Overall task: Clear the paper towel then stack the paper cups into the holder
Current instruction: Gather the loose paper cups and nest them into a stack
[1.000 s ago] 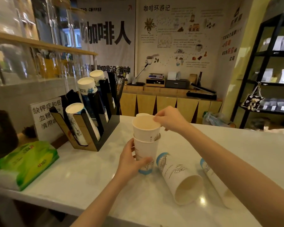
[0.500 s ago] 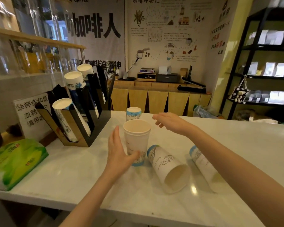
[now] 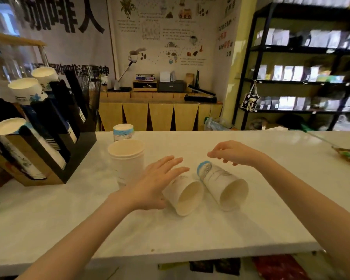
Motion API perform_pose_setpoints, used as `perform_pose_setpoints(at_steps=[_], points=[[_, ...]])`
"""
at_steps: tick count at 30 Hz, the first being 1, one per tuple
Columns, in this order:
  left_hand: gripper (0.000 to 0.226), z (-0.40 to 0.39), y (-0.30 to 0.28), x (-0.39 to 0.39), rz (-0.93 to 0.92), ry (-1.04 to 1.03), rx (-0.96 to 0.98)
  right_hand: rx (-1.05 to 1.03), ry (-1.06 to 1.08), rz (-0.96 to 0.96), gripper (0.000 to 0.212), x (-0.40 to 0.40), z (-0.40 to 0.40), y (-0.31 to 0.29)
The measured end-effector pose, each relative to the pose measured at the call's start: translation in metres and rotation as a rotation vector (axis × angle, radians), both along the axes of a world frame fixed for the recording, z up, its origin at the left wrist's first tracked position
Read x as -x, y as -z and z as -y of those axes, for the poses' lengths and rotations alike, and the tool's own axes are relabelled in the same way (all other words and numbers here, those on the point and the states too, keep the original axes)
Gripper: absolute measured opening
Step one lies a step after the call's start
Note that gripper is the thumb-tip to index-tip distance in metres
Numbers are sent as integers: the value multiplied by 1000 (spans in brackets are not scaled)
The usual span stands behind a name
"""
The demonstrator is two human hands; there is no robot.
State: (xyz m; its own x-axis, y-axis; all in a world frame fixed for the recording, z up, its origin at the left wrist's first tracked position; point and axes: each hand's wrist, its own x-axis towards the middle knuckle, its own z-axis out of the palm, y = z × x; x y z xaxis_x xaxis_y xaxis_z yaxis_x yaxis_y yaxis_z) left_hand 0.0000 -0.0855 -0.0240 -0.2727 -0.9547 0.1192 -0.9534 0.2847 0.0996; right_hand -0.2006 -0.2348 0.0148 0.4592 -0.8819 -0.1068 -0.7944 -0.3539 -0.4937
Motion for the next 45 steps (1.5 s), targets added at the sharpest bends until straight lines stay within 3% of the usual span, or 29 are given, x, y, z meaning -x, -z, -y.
perform_pose_setpoints(at_steps=[4,11,16,22,27,30,33,36,38,42,45], points=[[88,13,9,6,56,31,-18,-113,58,-162,64,10,-2,10],[79,22,21,15,-66,71,92,-282,89,-160,70,8,4,25],[80,10,-14,10,-484,-7,118,-329,123,26,64,12,16,20],[67,-18,-96,-20,-1060,-103,500,-315,83,226,59,-4,23,6],[58,-21,-103,-57,-1197,-256,645,-159,-65,308,43,-34,14,-16],[54,-19,-91,-75,-1208,-369,660,-22,-111,353,52,-53,10,-35],[63,-16,-75,-84,-1174,-471,597,166,-182,404,62,-71,6,-56],[81,-14,-59,-83,-1127,-518,516,417,-245,388,73,-89,1,-78],[78,-11,-50,-81,-1095,-548,501,622,-276,374,77,-100,-8,-90],[73,-5,-32,-83,-1071,-589,440,1097,-426,315,70,-124,-29,-103],[75,-4,-20,-87,-1092,-586,388,1417,-531,106,61,-143,-37,-96]])
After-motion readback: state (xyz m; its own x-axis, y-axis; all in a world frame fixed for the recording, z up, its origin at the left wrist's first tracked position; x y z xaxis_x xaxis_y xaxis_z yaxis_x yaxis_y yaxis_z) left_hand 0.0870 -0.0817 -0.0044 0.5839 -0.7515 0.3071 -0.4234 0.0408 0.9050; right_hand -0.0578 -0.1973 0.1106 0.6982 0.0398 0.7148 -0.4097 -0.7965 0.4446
